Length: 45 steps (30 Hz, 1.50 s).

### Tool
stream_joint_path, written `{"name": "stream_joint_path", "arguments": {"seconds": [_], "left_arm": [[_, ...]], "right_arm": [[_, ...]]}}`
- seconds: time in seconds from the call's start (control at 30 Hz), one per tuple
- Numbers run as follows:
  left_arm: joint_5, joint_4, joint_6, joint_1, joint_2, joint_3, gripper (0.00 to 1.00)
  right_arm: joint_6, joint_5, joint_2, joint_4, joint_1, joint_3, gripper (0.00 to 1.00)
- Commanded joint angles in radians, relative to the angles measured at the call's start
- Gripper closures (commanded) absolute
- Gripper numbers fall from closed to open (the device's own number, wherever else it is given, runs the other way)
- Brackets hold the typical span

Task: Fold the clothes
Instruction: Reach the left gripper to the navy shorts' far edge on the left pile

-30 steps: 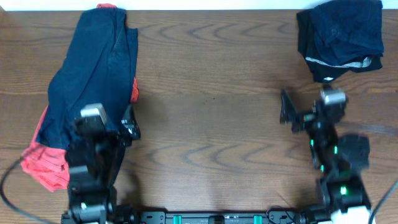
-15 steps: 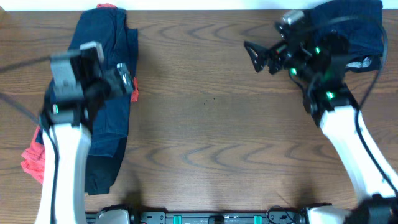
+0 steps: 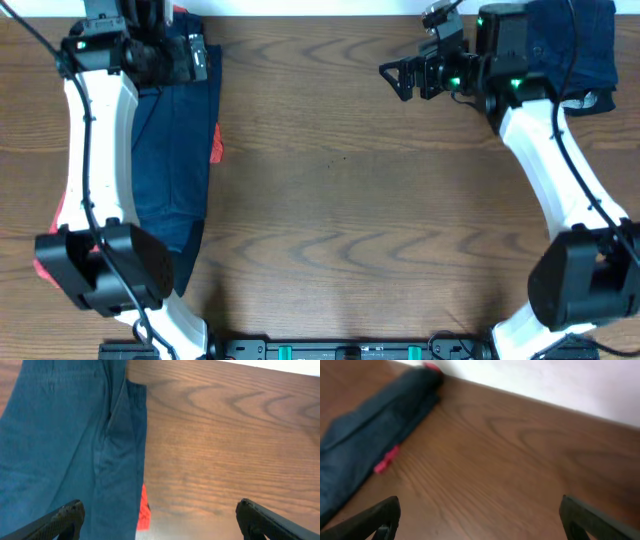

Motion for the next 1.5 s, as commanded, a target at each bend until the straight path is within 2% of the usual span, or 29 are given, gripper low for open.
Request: {"name": "stream_joint_path", "arguments": {"seconds": [0.0, 0.2, 0.37, 0.47, 0.6, 0.67, 0.77, 0.83, 0.93, 1.0, 1.2, 1.47], "left_arm": [[0.002, 0.019, 0.049, 0.006, 0.029, 0.024, 0.02], [-0.003, 0.100, 0.046, 0.006, 0.070, 0.024, 0.02], [-0.158, 0.211, 0.041, 0.001, 0.135, 0.024, 0.02], [-0.230, 0.272, 0.026, -0.002, 0.183, 0.024, 0.02], [-0.246, 0.355, 0.016, -0.003, 0.256, 0.024, 0.00], [-0.247, 0.389, 0.011, -0.006, 0.290, 0.024, 0.02], [-0.247, 0.428, 0.010, -0.010, 0.340, 0.024, 0.09], [-0.246, 0.449, 0.003, -0.011, 0.373, 0.024, 0.20], [-0.246, 0.463, 0.000, -0.012, 0.411, 0.024, 0.52], [-0.246, 0.467, -0.008, -0.012, 0.436, 0.024, 0.62], [-0.246, 0.470, -0.008, -0.012, 0.489, 0.023, 0.63], [-0.247, 0.482, -0.007, -0.012, 0.500, 0.023, 0.59]], "right_arm": [[-0.014, 0.065, 0.036, -0.052, -0.039, 0.081, 0.01], [-0.010, 0.102, 0.042, -0.025, -0.074, 0.079, 0.01], [-0.011, 0.107, 0.043, -0.028, -0.072, 0.071, 0.01], [-0.011, 0.107, 0.043, -0.027, -0.076, 0.058, 0.05], [-0.010, 0.124, 0.043, -0.025, -0.076, 0.024, 0.07], [-0.010, 0.152, 0.043, -0.024, -0.067, 0.002, 0.07], [-0.010, 0.204, 0.043, -0.013, -0.051, -0.032, 0.08], [-0.010, 0.222, 0.043, -0.002, -0.043, -0.054, 0.09], [-0.008, 0.226, 0.043, 0.026, -0.039, -0.080, 0.14], [-0.002, 0.226, 0.043, 0.057, -0.039, -0.097, 0.15], [-0.002, 0.226, 0.043, 0.089, -0.031, -0.110, 0.14], [-0.002, 0.226, 0.043, 0.095, -0.027, -0.110, 0.12]]}}
